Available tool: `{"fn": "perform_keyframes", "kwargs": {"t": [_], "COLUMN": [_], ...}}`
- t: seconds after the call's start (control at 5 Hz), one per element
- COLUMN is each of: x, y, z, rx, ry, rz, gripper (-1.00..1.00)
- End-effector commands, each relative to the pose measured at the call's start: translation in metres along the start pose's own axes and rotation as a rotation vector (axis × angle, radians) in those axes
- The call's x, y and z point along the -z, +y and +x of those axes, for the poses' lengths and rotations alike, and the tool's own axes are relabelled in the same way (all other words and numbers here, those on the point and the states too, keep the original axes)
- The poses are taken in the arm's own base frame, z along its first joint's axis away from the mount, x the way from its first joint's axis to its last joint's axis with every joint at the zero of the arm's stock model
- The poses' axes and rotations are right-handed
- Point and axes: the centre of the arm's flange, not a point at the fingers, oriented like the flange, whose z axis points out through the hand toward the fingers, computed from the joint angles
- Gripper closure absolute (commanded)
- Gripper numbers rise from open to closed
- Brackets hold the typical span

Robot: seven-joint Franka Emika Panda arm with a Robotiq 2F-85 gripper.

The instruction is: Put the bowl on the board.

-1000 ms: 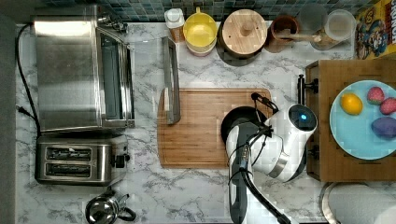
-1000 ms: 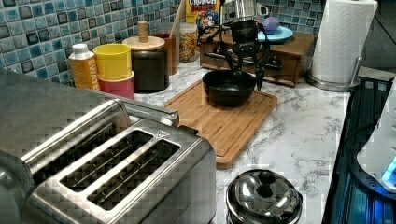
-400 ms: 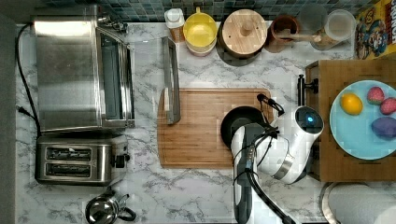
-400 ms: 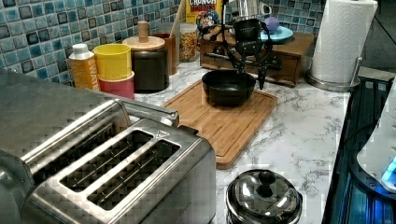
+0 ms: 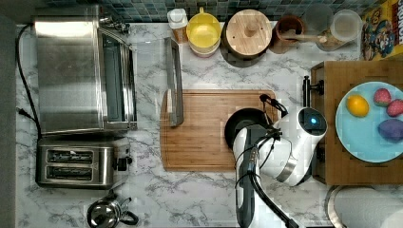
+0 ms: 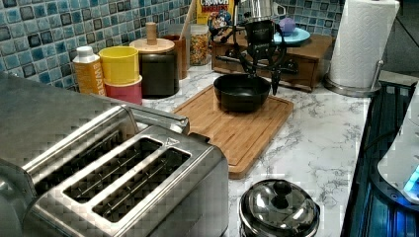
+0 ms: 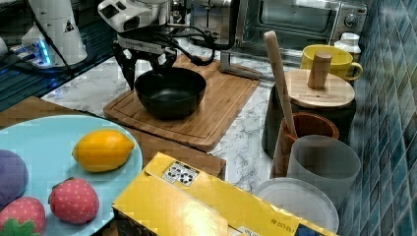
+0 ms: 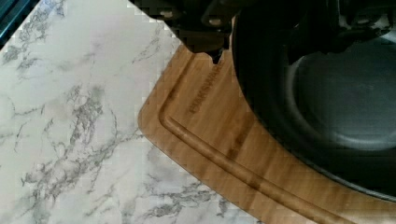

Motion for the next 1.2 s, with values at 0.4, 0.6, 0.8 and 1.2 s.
{"fn": "perform_keyframes", "kwargs": {"t": [0.4,0.6,0.8,1.2], "x": [0.0588,0.0587,0.0587,0.0589], "y": [-0.0226,-0.0225,-0.0226,-0.0226], "z": [0.0044,0.0045,0.0044,0.0045], "rx": [0.005,0.005,0.005,0.005], "ry": [0.085,0.085,0.085,0.085], "rz": [0.085,0.085,0.085,0.085], "gripper": [0.0,0.0,0.0,0.0]}}
